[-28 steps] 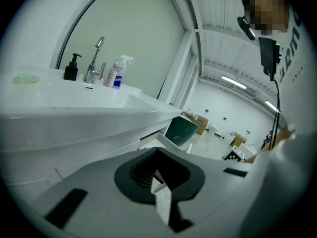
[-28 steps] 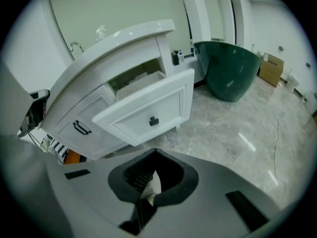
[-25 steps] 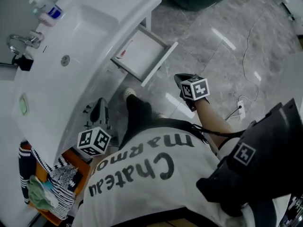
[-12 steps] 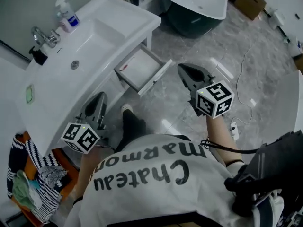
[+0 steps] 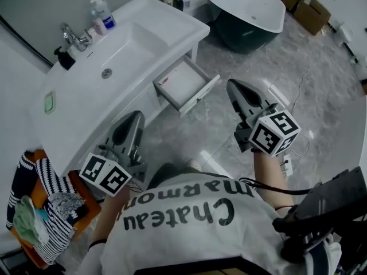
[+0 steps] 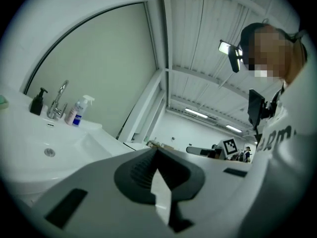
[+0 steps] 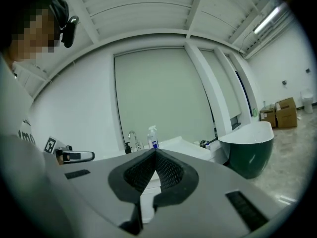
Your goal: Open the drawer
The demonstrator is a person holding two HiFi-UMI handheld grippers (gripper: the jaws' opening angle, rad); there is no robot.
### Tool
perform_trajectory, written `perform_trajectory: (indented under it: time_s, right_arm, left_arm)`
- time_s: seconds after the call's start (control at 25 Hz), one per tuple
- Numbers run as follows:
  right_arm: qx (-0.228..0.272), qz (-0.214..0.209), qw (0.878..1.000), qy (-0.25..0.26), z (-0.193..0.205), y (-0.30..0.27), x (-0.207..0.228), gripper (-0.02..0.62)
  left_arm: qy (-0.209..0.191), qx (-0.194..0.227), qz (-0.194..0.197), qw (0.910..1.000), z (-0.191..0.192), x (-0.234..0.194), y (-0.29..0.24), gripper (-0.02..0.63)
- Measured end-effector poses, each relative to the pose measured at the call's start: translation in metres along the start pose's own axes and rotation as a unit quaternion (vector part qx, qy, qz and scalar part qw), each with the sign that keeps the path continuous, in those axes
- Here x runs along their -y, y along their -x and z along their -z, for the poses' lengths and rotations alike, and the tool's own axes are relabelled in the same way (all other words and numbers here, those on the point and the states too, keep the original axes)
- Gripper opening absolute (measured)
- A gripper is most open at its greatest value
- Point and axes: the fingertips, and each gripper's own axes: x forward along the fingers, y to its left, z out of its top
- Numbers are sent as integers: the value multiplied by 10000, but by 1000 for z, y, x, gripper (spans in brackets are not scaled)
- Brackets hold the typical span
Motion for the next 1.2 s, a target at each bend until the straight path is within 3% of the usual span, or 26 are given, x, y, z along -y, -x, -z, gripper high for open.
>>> perform_trajectory:
  time_s: [0.32,0.52,0.84,1.2]
  right_arm:
    - [-187,516,9985,19,13,22,-47,6]
    - [-275,797,9962,223,17,28,-69,6]
    - [-290,1039,9938,258,30,39,-90,6]
    - [-270,1121,9929,289,34,42,-97,6]
  left_arm:
    - [-159,-458,554,9973,-11,3,27,9]
    - [-154,-526,685,9961,-13,-7,35,9]
    - [-305,-505,852,9946,-9,-5,49,9]
    - [-347,-378,712,9961,-9,-18,60,8]
